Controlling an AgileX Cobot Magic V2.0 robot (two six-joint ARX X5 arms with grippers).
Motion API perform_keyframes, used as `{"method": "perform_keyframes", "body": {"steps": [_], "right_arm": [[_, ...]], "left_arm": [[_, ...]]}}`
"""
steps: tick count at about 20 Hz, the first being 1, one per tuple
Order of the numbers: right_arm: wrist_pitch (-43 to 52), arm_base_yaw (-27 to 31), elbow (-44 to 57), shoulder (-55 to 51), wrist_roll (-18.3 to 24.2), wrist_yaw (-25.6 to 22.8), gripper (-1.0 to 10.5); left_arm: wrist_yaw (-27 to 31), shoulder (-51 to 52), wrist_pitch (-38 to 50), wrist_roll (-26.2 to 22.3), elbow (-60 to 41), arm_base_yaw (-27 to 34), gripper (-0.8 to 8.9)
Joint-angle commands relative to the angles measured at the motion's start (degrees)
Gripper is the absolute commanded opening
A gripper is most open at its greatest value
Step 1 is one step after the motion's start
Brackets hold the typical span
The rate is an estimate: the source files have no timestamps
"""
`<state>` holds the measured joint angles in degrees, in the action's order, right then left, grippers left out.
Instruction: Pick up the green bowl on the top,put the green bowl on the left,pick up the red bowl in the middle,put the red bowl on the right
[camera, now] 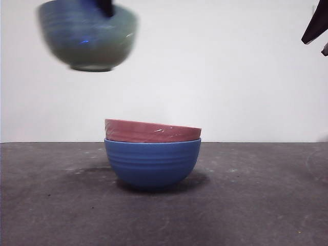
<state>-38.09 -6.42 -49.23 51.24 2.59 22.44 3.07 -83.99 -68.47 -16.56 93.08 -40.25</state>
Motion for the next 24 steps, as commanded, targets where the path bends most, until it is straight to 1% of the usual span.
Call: {"method": "perform_keyframes", "body": {"steps": [1, 3, 5, 7, 8, 10, 13, 15, 19, 20, 22, 23, 24], "right_arm": [[0.24, -0.02, -0.22, -0.02, 0.26, 0.00, 2.2], [0.26, -0.04, -0.22, -0.02, 0.26, 0.00, 2.2], [0.26, -0.04, -0.22, -0.02, 0.22, 0.02, 2.2], [0.26, -0.04, -0.22, -0.02, -0.20, 0.02, 2.2], [0.26, -0.04, -0.22, -0.02, -0.20, 0.00, 2.2], [0.26, -0.04, -0.22, -0.02, -0.44, 0.04, 2.2], [0.26, -0.04, -0.22, -0.02, -0.59, 0.07, 2.2], [0.31, -0.04, -0.22, -0.02, -0.59, 0.09, 2.2], [0.35, -0.09, -0.22, -0.02, -0.59, 0.15, 2.2], [0.59, -0.09, -0.22, -0.02, -0.61, 0.15, 2.2], [1.05, -0.57, -0.24, -0.02, -0.59, 0.15, 2.3], [1.49, -1.01, -0.24, -0.02, -0.61, 0.15, 2.3], [2.40, -1.75, -0.24, -0.02, -0.61, 0.17, 2.3]], "left_arm": [[0.44, 2.08, 3.82, 3.93, -9.31, 2.16, -0.09], [2.60, 3.58, 8.83, 5.25, -17.16, 3.72, -0.09], [2.38, 3.50, 14.56, 6.05, -23.47, 4.63, -0.09], [2.03, 3.48, 23.28, 6.08, -29.77, 4.85, -0.09], [0.92, 3.45, 27.08, 6.10, -32.65, 4.85, -0.09], [0.85, 3.32, 31.78, 6.12, -37.13, 4.94, -0.09], [0.90, 2.99, 33.88, 6.05, -40.33, 4.98, -0.09], [0.55, 2.86, 33.97, 6.05, -40.70, 4.96, -0.08], [-3.67, 2.75, 34.05, 5.97, -40.70, 4.96, 0.10], [-4.81, 2.75, 33.75, 5.97, -40.70, 4.96, 0.92], [-4.72, 2.75, 33.48, 6.10, -40.70, 4.96, 3.26], [-4.68, 2.75, 33.22, 6.10, -40.70, 4.96, 3.50], [-4.63, 2.75, 32.83, 6.40, -40.70, 4.96, 3.50]]}}
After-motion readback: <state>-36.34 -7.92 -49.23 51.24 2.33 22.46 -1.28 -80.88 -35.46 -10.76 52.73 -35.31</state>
